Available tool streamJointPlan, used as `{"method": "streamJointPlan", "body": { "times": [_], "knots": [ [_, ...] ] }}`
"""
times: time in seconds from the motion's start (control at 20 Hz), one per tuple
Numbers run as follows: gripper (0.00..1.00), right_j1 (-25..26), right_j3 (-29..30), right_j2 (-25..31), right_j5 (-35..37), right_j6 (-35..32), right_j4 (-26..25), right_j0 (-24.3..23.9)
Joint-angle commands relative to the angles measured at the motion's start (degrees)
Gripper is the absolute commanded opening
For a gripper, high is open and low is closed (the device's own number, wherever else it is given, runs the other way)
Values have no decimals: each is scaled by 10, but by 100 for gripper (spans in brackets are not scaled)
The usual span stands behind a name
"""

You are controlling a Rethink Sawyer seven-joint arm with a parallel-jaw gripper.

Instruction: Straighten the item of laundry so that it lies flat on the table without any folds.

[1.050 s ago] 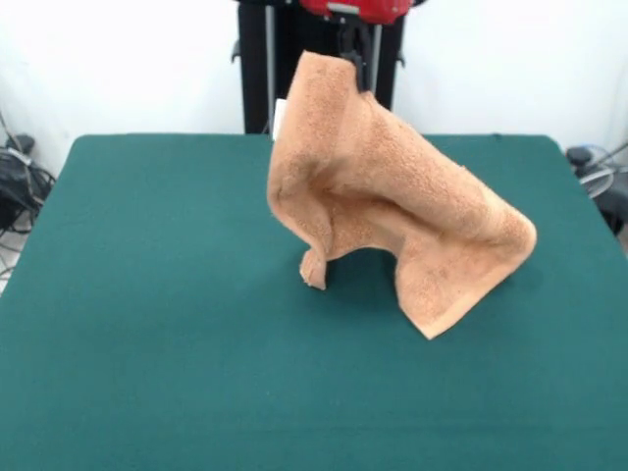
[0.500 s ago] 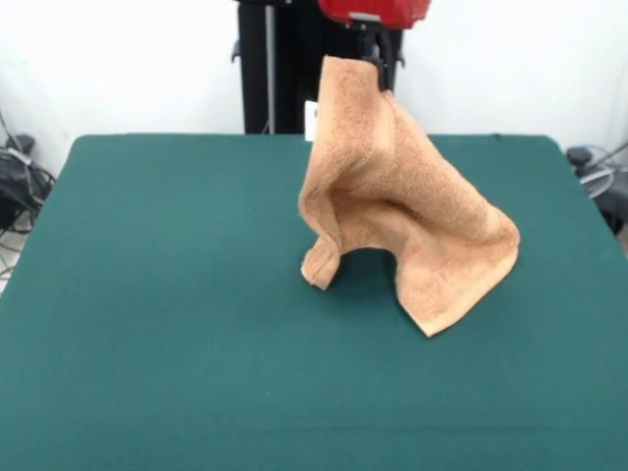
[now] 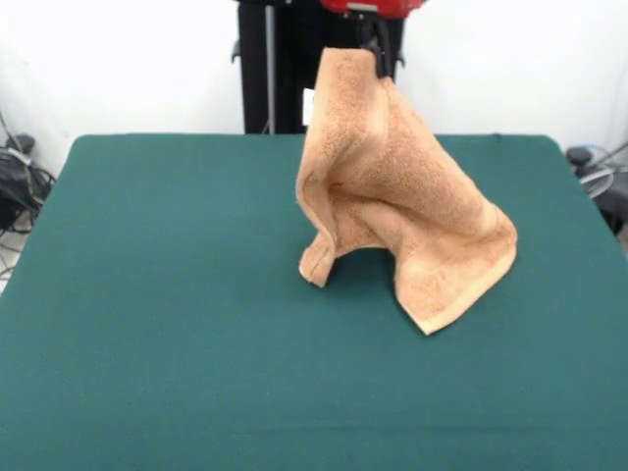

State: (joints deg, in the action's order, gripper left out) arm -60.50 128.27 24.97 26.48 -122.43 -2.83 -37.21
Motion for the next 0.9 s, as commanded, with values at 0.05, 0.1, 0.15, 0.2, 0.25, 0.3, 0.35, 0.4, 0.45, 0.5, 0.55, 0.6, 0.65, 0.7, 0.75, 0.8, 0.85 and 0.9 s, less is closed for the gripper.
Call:
{"method": "streamJointPlan", "body": {
  "times": [0.05, 0.1, 0.15, 0.2, 0.25, 0.3, 0.35, 0.4, 0.45, 0.5, 0.55, 0.6, 0.65, 0.7, 0.75, 0.8, 0.85, 0.9],
  "knots": [
    [0, 40, 70, 46, -107, 40, -85, -19],
    [0, 48, 70, 45, -116, 37, -93, -21],
    [0, 55, 71, 46, -128, 36, -104, -27],
    [0, 59, 73, 48, -133, 32, -111, -31],
    [0, 63, 78, 48, -144, 28, -120, -34],
    [0, 65, 80, 49, -149, 24, -126, -37],
    [0, 69, 83, 49, -155, 20, -133, -40],
    [0, 71, 84, 49, -157, 16, -138, -42],
    [0, 78, 85, 44, -165, 13, -149, -43],
    [0, 81, 84, 41, -168, 11, -157, -43],
    [0, 85, 79, 34, -169, 16, -175, -40],
    [0, 88, 76, 36, -170, 21, -185, -42],
    [0, 96, 70, 39, -173, 33, -203, -44],
    [0, 98, 65, 42, -176, 38, -216, -45],
    [0, 102, 59, 43, -184, 41, -231, -44],
    [0, 106, 55, 43, -189, 37, -239, -44],
    [0, 114, 46, 44, -203, 42, -261, -43],
    [0, 121, 36, 45, -216, 46, -283, -42]
  ]
}}
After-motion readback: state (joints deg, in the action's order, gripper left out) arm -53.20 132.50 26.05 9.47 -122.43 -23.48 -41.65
